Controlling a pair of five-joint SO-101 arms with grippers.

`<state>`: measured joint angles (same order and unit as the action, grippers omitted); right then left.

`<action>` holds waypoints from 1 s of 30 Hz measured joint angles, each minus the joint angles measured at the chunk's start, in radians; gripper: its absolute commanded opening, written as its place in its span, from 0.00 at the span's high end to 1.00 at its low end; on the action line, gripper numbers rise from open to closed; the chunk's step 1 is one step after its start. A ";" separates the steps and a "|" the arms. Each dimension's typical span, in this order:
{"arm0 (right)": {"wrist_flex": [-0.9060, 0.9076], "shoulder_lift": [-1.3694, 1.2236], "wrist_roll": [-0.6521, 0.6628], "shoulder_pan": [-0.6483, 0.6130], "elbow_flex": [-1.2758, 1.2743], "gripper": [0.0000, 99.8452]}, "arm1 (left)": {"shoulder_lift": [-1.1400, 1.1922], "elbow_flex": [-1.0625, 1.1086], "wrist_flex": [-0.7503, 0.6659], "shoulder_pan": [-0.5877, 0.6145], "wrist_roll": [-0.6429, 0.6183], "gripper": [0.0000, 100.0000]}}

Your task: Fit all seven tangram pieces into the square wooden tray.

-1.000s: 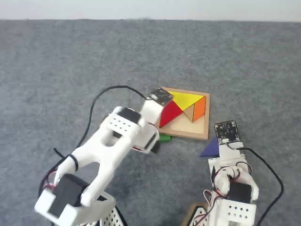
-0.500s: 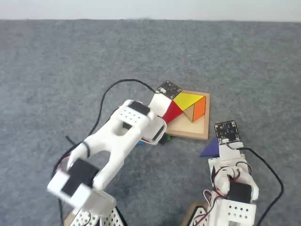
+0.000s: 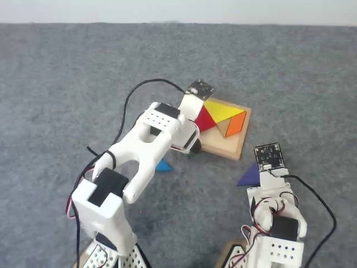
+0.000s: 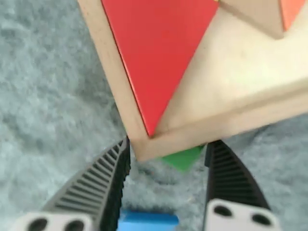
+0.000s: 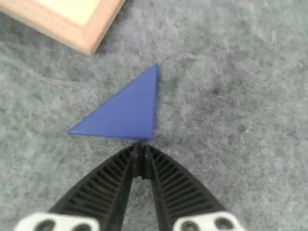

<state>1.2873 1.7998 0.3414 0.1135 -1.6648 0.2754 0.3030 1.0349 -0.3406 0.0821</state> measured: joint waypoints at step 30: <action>0.000 0.000 0.000 0.000 0.000 0.99 | 0.075 -0.026 0.087 -0.023 0.035 0.76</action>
<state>1.2873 1.7998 0.3414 0.1135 -1.6648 0.3506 0.2770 1.1224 -0.3636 0.1174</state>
